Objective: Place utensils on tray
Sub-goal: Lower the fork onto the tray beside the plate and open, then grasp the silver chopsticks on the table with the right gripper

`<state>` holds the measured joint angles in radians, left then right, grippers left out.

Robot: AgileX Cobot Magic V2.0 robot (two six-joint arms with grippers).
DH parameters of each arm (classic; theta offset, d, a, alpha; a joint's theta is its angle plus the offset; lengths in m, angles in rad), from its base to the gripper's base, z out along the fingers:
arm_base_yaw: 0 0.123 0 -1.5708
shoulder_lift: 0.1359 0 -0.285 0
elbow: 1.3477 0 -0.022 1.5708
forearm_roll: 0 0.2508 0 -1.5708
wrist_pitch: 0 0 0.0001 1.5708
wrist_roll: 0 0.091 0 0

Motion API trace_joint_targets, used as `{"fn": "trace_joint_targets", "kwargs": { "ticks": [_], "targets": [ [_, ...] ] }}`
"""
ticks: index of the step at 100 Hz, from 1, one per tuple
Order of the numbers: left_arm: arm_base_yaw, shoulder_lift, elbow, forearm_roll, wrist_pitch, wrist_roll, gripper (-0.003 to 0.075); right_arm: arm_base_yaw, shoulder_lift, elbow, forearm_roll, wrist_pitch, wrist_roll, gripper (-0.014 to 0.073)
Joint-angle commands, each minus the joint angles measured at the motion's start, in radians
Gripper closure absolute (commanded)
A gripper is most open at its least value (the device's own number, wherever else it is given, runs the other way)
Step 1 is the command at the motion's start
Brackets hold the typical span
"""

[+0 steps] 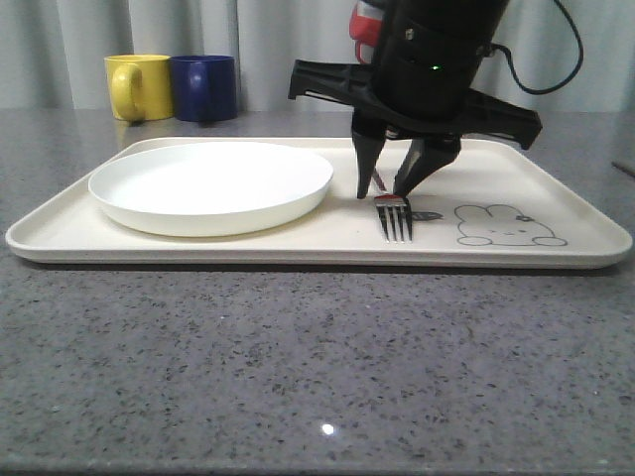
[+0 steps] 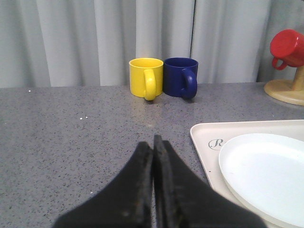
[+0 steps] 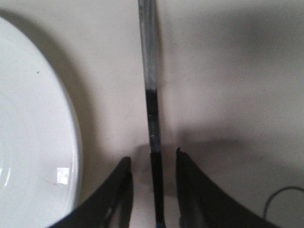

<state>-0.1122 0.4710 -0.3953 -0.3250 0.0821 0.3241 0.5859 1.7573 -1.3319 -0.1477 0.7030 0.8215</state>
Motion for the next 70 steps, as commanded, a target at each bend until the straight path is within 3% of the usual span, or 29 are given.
{"fn": "trace_joint_targets", "kwargs": {
  "ticks": [1, 35, 70],
  "targets": [
    [0.002, 0.004, -0.029, -0.011, -0.082, 0.001, 0.0738, 0.001, -0.045, -0.026, -0.008, -0.021, 0.002, 0.0269],
    [0.002, 0.004, -0.029, -0.011, -0.082, 0.001, 0.0738, -0.031, -0.167, -0.027, -0.081, 0.016, -0.032, 0.0269],
    [0.002, 0.004, -0.029, -0.011, -0.082, 0.001, 0.0738, -0.272, -0.274, -0.026, -0.057, 0.163, -0.304, 0.0269]
  ]
}}
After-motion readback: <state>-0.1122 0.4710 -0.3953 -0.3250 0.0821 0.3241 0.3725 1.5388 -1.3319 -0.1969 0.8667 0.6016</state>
